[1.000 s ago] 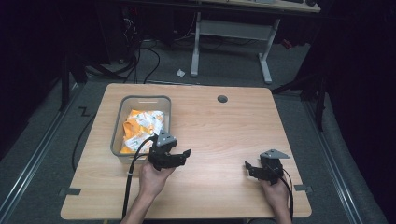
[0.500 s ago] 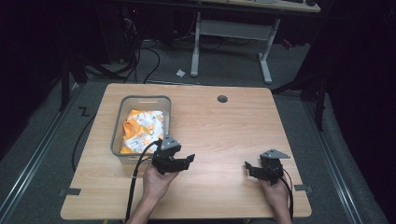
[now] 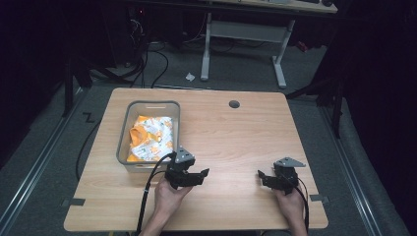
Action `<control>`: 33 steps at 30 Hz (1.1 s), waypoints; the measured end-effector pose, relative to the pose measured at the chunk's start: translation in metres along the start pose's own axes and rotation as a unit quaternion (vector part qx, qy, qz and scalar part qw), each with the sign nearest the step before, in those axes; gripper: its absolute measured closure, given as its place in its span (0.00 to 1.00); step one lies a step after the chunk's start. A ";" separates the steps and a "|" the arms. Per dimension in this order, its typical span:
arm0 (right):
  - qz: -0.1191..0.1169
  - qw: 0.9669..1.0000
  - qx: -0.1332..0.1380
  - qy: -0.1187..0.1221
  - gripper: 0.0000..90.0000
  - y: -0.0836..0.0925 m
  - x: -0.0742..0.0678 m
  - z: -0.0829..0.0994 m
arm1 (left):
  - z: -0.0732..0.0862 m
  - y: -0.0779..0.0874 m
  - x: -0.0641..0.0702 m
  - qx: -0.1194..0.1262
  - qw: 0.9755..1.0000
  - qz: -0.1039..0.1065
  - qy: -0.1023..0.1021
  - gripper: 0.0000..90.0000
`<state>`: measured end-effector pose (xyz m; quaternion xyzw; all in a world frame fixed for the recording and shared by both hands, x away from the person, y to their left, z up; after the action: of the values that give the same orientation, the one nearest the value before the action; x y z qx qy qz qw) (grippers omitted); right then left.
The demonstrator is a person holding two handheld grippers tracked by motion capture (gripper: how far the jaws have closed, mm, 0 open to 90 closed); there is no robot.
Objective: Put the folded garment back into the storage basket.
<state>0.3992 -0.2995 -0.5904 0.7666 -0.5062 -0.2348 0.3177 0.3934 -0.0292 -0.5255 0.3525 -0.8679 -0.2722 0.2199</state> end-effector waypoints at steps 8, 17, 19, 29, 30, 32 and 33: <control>0.000 1.000 0.000 0.000 0.29 0.000 0.000 0.000 | 0.010 -0.008 0.006 -0.012 1.000 0.012 0.007 0.39; 0.000 1.000 0.000 0.000 0.29 0.000 0.000 0.000 | 0.024 -0.020 0.007 -0.027 1.000 0.010 0.013 0.40; 0.000 1.000 0.000 0.000 0.29 0.000 0.000 0.000 | 0.027 -0.022 0.008 -0.029 0.999 0.010 0.014 0.40; 0.000 1.000 0.000 0.000 0.29 0.000 0.000 0.000 | 0.039 -0.029 0.008 -0.043 0.999 -0.010 0.002 0.40; 0.000 1.000 0.000 0.000 0.29 0.000 0.000 0.000 | 0.039 -0.030 0.007 -0.043 0.999 -0.013 0.000 0.40; 0.000 1.000 0.000 0.000 0.29 0.000 0.000 0.000 | 0.041 -0.032 0.006 -0.045 0.999 -0.021 -0.005 0.40; 0.000 1.000 0.000 0.000 0.29 0.000 0.000 0.000 | 0.042 -0.033 0.005 -0.046 0.999 -0.026 -0.008 0.40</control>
<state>0.3992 -0.2995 -0.5904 0.7666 -0.5061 -0.2347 0.3179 0.3821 -0.0387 -0.5769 0.3627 -0.8467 -0.3201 0.2217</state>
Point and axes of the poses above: each handheld gripper's, and its own axes: y roughly backward along the jaws, z roughly out of its underside, x roughly to its right, the point moved 10 cm from there along -y, roughly forward along the jaws, and after that the axes turned 4 degrees about -z, right-handed, at the moved point
